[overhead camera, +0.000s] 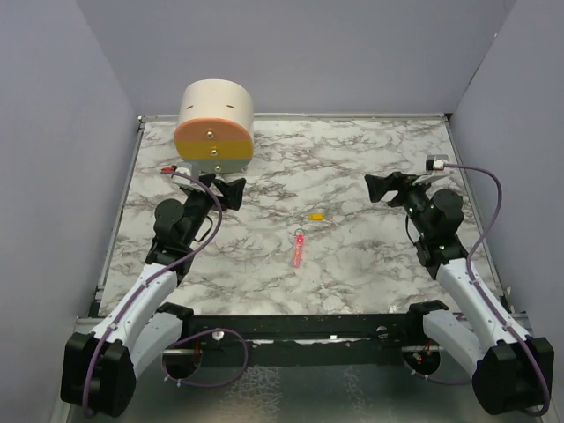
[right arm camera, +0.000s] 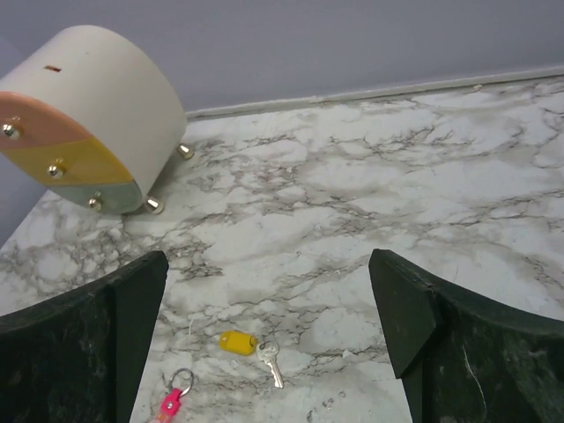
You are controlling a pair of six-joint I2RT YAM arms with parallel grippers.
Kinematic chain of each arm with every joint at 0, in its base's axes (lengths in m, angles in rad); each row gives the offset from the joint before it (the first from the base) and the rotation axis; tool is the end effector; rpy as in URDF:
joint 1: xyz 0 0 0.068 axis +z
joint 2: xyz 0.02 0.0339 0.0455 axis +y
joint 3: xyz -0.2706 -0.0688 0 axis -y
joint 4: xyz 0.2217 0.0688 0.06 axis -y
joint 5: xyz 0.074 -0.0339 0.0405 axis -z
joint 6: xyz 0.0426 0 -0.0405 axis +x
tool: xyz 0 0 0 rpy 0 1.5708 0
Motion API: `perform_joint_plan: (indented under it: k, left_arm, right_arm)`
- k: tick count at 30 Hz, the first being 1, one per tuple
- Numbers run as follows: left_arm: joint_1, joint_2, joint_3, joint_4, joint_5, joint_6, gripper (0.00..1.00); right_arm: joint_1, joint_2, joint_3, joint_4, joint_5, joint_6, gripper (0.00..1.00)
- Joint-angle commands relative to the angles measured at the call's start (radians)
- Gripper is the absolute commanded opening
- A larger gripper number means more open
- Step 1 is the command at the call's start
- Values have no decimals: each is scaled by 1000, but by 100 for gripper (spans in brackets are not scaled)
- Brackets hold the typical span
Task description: Put the keys on the keyring
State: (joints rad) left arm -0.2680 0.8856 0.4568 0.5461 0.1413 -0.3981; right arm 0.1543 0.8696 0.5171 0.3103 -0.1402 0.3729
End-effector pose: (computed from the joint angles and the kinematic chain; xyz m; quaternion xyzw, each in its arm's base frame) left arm 0.1823 -0.0563 0.2990 0.0096 0.6648 -0.2880 0.6892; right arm 0.1871 0.0351 0.2951 0.0304 0.7211 0.2287 0.6533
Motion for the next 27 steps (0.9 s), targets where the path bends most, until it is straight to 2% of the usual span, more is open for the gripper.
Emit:
perform_joint_plan:
  k: [1,7,14,17,20,24,27]
  left_arm:
    - [-4,-33,-15,-15,-4,-17,99]
    - [-3,-92,-38,-17,2,-62,99]
    - [-2,-102,-71,-32,-58,-153,99]
    - [-2,-67,-56,-57,-10,-149,99]
    - [-10,1,-50,-64,72,-141,99]
    - [-73,63,-63,-77,87,-120,94]
    - [-173,81,-72,-92,-14,-96,92]
  right_arm:
    - [-1,14,7,-41,-141,5,100]
    - [0,-23,-47,30,-236,10,100]
    - [0,-18,-19,-93,-200,-32,100]
    - [0,-5,-25,-136,-182,-34,100]
    - [0,58,-21,-149,-223,-36,94]
    - [1,158,7,-160,-279,-31,86]
    - [3,202,-5,-142,-289,-25,83]
